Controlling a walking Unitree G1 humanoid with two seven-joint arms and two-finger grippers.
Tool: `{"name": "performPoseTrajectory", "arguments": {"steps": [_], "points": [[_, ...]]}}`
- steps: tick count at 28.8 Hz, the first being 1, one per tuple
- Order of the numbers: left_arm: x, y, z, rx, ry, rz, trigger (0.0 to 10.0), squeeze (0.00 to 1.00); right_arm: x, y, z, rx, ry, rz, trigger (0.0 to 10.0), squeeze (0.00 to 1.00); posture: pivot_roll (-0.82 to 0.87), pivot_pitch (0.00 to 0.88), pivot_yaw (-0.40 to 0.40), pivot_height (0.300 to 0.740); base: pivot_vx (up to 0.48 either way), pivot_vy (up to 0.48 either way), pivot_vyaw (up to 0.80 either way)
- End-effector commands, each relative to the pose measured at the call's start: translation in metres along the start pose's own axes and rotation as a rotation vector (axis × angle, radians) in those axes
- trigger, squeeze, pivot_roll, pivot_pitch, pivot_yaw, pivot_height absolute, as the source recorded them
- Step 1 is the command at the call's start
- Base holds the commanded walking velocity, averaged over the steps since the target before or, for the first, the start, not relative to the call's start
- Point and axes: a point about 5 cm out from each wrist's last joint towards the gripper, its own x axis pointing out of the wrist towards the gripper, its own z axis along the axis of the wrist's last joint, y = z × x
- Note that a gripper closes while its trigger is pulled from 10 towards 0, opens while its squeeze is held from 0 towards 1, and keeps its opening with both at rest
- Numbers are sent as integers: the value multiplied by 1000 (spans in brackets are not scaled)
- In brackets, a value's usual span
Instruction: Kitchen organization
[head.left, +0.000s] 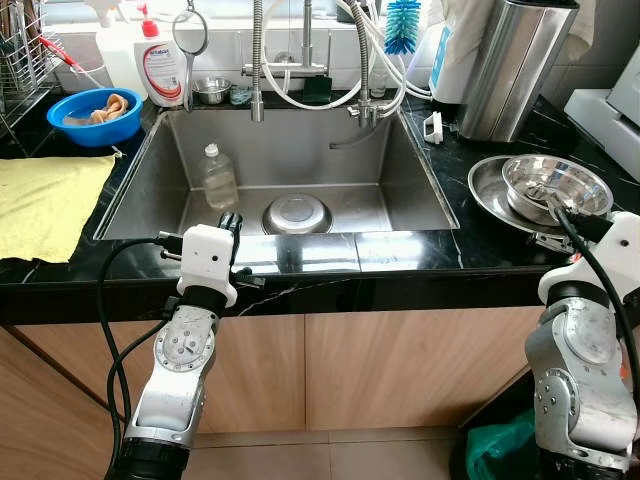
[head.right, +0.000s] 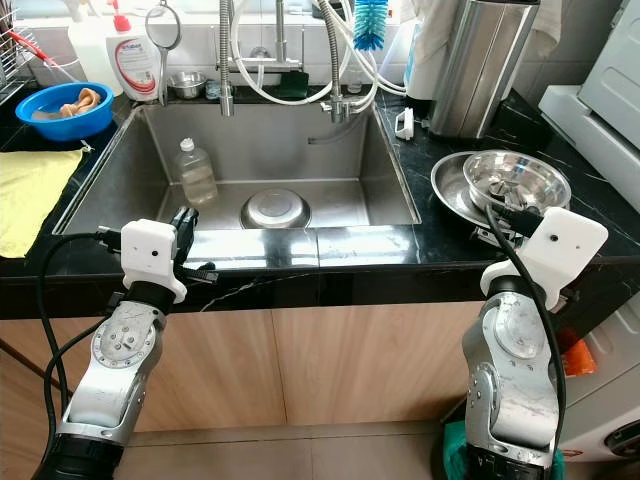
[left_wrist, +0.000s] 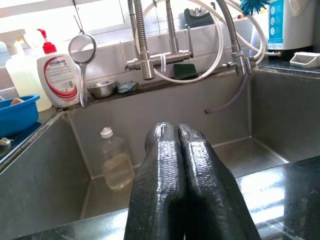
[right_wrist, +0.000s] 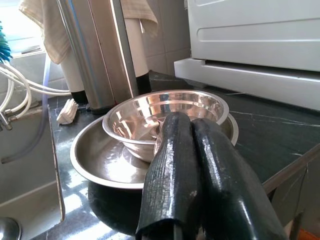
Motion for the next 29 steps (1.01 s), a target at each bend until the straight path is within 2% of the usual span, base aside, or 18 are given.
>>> {"name": "performPoseTrajectory", "arguments": {"steps": [1, 12, 18, 19, 20, 23, 24, 26, 29], "points": [[3, 0, 0, 13, 0, -10, 10000, 0, 2, -1, 4, 11, -17, -6, 0, 0, -122, 0, 9, 731, 0, 0, 0], [4, 0, 1, 12, -4, -8, 10000, 0, 5, 4, 18, -12, -93, 17, 0, 0, -124, 0, 7, 731, 0, 0, 0], [4, 0, 0, 10, -1, -1, 10000, 0, 3, 13, 26, -77, -145, 71, 0, 0, -126, 0, 3, 731, 0, 0, 0], [4, 1, 0, 11, -1, 1, 10000, 0, 3, 16, 27, -104, -163, 92, 3686, 0, -128, 0, 2, 731, 0, 0, 0], [4, 2, 0, 11, 0, 3, 10000, 0, 3, 18, 29, -124, -175, 106, 10000, 0, -126, 0, 1, 731, 0, 0, 0], [5, 4, 0, 15, 0, 10, 10000, 0, 4, 31, 35, -190, -233, 185, 10000, 0, -129, 0, -1, 731, 0, 0, 0], [5, 4, 0, 15, 0, 10, 10000, 0, 4, 31, 35, -190, -233, 185, 10000, 0, -129, 0, -1, 731, 0, 0, 0], [5, 5, -1, 16, 3, 17, 10000, 0, 4, 56, 36, -250, -256, 348, 10000, 0, -146, 0, 6, 731, 0, 0, 0], [5, 5, -1, 15, 3, 18, 10000, 0, 4, 76, 28, -261, -191, 507, 10000, 0, -148, 0, 4, 731, 0, 0, 0]]}}
